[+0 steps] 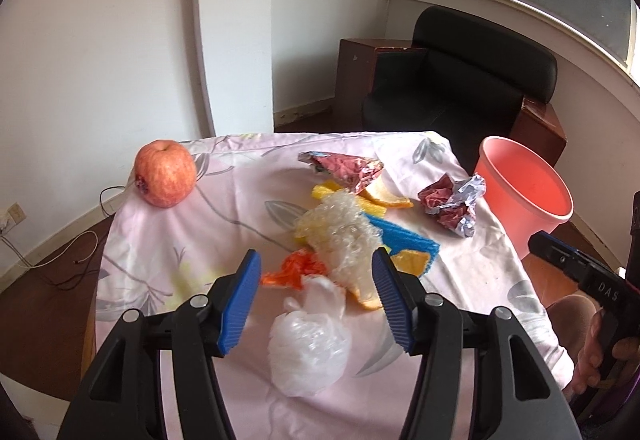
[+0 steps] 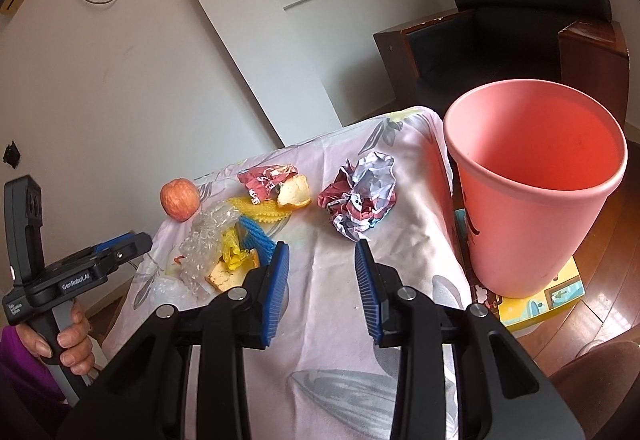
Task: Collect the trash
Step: 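Return both tools from the bin back over the table, then grasp the clear plastic bag with the left tool while the right grasps bubble wrap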
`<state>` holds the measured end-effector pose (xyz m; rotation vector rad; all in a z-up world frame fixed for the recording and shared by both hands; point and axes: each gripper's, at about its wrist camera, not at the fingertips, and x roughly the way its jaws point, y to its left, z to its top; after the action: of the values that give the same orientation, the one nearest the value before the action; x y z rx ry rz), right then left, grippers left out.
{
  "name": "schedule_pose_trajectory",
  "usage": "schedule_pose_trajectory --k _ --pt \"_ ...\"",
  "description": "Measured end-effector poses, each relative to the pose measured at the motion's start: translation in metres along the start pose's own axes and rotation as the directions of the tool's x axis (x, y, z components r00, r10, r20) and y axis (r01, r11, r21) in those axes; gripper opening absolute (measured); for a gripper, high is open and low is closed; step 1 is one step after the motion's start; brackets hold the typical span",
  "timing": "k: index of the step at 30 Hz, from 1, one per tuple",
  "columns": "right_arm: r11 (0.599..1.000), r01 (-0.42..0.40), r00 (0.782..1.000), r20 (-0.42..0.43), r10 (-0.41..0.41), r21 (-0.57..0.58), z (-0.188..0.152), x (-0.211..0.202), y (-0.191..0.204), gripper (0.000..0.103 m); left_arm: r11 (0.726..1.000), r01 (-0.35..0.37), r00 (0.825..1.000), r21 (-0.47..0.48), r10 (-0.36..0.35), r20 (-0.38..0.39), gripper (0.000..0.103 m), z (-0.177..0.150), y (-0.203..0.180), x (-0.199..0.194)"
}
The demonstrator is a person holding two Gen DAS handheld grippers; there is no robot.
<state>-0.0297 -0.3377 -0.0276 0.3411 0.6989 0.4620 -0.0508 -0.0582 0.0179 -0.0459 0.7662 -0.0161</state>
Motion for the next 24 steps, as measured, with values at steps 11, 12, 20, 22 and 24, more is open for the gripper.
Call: schedule_pose_trajectory --k 11,12,20,22,24 --pt "1.000 -0.015 0.998 -0.065 0.016 0.011 -0.006 0.015 -0.003 0.035 1.000 -0.010 0.998 0.004 0.010 -0.054 0.059 -0.029 0.018 0.002" --pt "1.000 -0.018 0.997 -0.069 0.018 0.008 -0.007 0.016 -0.002 0.035 1.000 -0.002 0.997 0.011 0.003 -0.074 0.059 -0.034 0.019 0.003" --pt "0.999 -0.048 0.992 -0.116 0.045 -0.016 -0.009 0.028 0.009 0.035 1.000 0.026 0.992 0.007 -0.024 -0.127 0.059 -0.052 0.024 0.015" --pt "0.998 -0.054 0.990 -0.130 0.050 -0.025 -0.009 0.031 0.012 0.035 0.999 0.042 0.991 0.017 -0.039 -0.126 0.059 -0.052 0.021 0.017" --pt "0.997 -0.064 0.989 -0.137 0.058 -0.044 -0.008 0.032 0.017 0.035 0.997 0.070 0.989 0.025 -0.066 -0.133 0.048 -0.054 0.021 0.019"
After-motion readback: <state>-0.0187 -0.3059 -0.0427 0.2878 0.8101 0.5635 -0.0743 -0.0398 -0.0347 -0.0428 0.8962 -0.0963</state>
